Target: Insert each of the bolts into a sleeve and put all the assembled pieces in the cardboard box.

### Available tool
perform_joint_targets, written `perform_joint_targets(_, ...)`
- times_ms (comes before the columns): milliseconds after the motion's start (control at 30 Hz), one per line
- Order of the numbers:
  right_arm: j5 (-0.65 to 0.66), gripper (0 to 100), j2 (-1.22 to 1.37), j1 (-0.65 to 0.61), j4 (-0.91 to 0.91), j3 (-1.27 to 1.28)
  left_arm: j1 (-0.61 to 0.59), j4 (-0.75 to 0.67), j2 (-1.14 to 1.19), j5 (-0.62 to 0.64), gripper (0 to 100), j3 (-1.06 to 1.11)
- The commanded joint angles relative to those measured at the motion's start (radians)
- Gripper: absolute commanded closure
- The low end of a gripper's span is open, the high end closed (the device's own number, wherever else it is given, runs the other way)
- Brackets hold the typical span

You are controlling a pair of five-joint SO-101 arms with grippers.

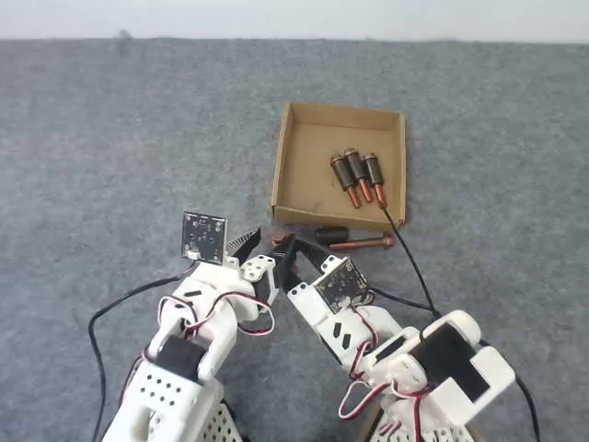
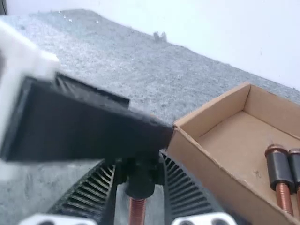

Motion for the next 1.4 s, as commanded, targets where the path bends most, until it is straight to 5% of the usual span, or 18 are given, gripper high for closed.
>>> perform_joint_targets(0, 0.017, 99.3, -0.018, 0.016, -0.03, -0.025, -0.005, 0.15, -0.158, 0.023, 81, -0.071)
perform_joint_targets(133, 0.017, 99.3, -0.016, 0.016, -0.03, -0.025, -0.011, 0.298, -0.362, 0.058, 81, -0.079)
perform_joint_targets(367, 0.017, 99.3, -0.016, 0.036, -0.03, -0.025, -0.11, 0.206, -0.307, 0.052, 81, -0.071)
perform_joint_targets(767, 0.017, 99.3, -0.016, 0.065, -0.03, -0.025, -0.307, 0.285, -0.33, 0.046, 82, -0.012)
perform_joint_targets(900, 0.017, 99.3, -0.016, 0.067, -0.03, -0.025, -0.348, 0.311, -0.33, 0.04, 90, -0.013)
perform_joint_targets(1000, 0.017, 99.3, -0.018, 0.093, -0.03, -0.025, -0.359, 0.319, -0.33, -0.026, 100, -0.013)
perform_joint_targets(1367, 0.015, 99.3, -0.018, 0.231, -0.248, 0.021, -0.359, 0.493, -0.33, -0.279, 98, -0.013)
